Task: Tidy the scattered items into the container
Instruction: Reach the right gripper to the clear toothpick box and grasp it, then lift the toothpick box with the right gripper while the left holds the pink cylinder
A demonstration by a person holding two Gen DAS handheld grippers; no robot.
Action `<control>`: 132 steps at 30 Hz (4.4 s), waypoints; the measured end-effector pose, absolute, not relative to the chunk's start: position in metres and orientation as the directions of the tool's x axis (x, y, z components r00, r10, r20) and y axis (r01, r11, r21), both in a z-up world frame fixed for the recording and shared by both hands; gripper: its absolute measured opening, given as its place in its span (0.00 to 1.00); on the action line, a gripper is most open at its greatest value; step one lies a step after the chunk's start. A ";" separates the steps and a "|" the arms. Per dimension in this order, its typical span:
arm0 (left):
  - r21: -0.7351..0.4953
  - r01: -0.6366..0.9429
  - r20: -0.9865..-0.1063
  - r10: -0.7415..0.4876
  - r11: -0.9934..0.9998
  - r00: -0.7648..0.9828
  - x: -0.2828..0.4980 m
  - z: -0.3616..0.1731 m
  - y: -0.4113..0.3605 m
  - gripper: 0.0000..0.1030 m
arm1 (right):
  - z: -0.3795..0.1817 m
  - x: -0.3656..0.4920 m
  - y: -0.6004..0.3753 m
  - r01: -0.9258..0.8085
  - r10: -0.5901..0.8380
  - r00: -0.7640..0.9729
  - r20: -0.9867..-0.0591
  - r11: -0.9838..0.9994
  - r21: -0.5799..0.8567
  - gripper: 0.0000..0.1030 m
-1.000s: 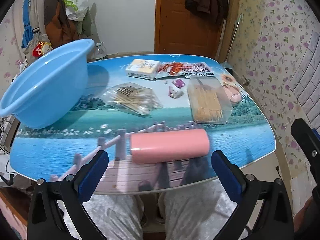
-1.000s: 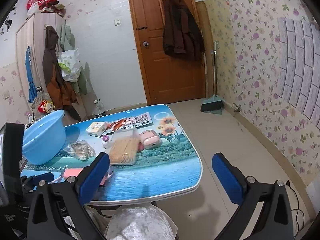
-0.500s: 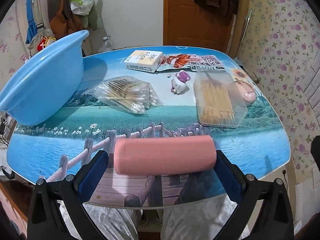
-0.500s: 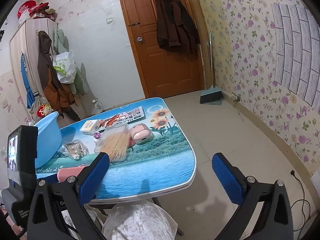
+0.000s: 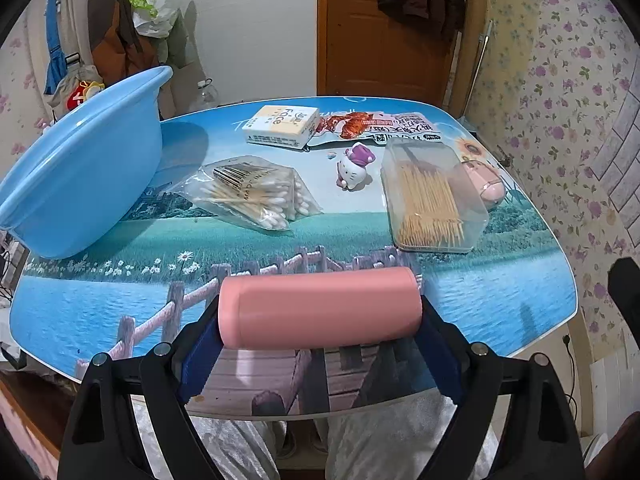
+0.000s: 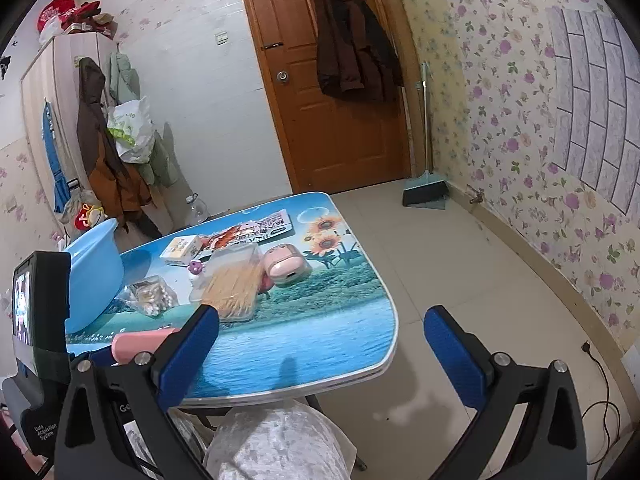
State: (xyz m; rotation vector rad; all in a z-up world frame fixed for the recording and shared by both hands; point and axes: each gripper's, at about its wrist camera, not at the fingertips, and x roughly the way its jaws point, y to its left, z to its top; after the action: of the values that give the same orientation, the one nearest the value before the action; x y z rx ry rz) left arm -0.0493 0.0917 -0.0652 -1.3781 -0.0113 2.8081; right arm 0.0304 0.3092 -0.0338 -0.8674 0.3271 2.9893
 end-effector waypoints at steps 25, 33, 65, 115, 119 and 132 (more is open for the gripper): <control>-0.021 -0.004 -0.785 0.019 -1.000 -0.619 -0.047 -0.066 0.049 0.85 | -0.058 -0.053 0.222 0.072 -0.117 -0.771 -0.626 -0.993 0.097 0.86; -0.022 -0.002 -0.776 0.019 -1.000 -0.631 -0.050 -0.067 0.039 0.85 | -0.068 -0.071 0.208 0.041 -0.058 -0.745 -0.665 -0.998 0.041 0.86; -0.045 0.000 -0.731 0.033 -0.999 -0.682 -0.046 -0.072 0.025 0.86 | -0.081 -0.071 0.191 0.043 -0.016 -0.819 -0.574 -0.999 -0.033 0.61; -0.026 0.024 -0.724 0.003 -0.999 -0.689 -0.044 -0.074 0.023 0.84 | -0.093 -0.059 0.211 0.157 -0.161 -0.758 -0.632 -0.986 0.062 0.62; -0.024 0.025 -0.725 0.000 -0.999 -0.689 -0.043 -0.073 0.024 0.84 | -0.092 -0.058 0.213 0.152 -0.159 -0.764 -0.626 -0.986 0.065 0.61; -0.012 0.021 -0.703 -0.006 -1.000 -0.711 -0.034 -0.060 0.022 0.84 | -0.072 -0.041 0.204 0.151 -0.125 -0.804 -0.581 -0.989 0.005 0.61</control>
State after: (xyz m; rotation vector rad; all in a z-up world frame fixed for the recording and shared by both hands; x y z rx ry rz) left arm -0.0344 0.0217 -0.0601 -1.1998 -0.0310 2.9196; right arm -0.0414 0.2036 -0.0720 -1.0039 -0.0688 3.1294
